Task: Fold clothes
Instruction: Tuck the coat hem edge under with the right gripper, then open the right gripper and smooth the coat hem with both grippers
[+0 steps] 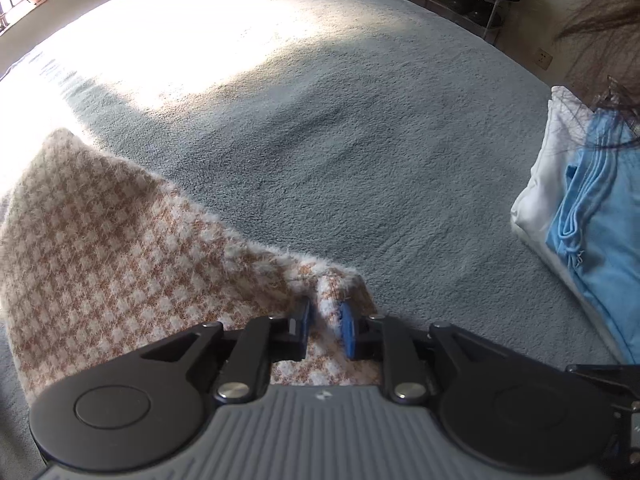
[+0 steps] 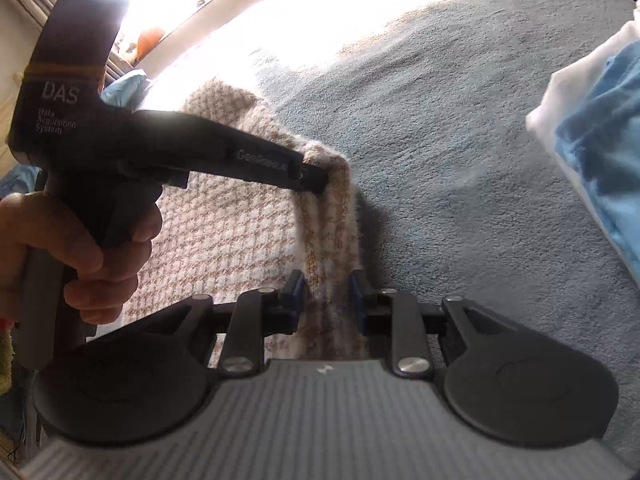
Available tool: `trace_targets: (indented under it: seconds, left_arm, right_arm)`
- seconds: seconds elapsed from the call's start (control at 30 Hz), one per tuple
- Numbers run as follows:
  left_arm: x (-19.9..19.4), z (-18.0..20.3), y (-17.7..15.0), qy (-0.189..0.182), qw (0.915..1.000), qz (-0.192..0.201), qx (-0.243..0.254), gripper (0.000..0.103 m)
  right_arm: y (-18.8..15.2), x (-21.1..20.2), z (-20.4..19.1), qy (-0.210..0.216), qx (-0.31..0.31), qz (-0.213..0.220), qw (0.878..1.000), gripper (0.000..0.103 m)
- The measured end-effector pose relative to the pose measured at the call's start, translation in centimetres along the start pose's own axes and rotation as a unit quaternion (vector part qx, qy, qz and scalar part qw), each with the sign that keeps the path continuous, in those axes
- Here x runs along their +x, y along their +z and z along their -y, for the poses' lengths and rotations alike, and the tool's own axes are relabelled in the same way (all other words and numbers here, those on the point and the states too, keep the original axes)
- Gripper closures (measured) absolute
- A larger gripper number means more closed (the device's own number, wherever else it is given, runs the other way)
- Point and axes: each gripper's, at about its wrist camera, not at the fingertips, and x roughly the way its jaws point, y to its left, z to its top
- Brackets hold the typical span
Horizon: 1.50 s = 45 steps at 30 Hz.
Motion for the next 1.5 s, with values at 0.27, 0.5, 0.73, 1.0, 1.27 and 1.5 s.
trace_targets:
  seconds: [0.27, 0.5, 0.73, 1.0, 1.27, 1.5]
  left_arm:
    - [-5.2, -1.8, -3.3, -0.022, 0.9982, 0.008, -0.056, 0.055]
    - [-9.9, -3.1, -10.8, -0.073, 0.9887, -0.039, -0.125, 0.05]
    - [-11.7, -1.9, -18.9, -0.179, 0.9686, -0.138, -0.104, 0.047]
    - [-11.7, 2.9, -24.3, -0.146, 0.9729, -0.173, 0.049, 0.046]
    - [-12.6, 2.8, -24.3, -0.151, 0.9737, -0.163, 0.049, 0.047]
    - [-13.1, 2.9, -26.2, -0.139, 0.9765, -0.154, 0.059, 0.046]
  right_arm:
    - [-5.4, -9.5, 1.6, -0.029, -0.028, -0.013, 0.999, 0.07]
    - [-12.2, -11.5, -5.6, -0.004, -0.163, -0.086, 0.983, 0.072]
    - [-16.4, -12.5, -2.0, -0.032, 0.085, -0.127, 0.988, 0.065]
    - [-19.4, -10.1, -1.9, -0.049, 0.143, -0.125, 0.981, 0.082]
    - [-18.9, -11.9, -3.9, -0.081, 0.099, -0.082, 0.988, 0.087]
    - [-20.9, -10.2, -4.2, -0.126, 0.032, -0.073, 0.989, 0.081]
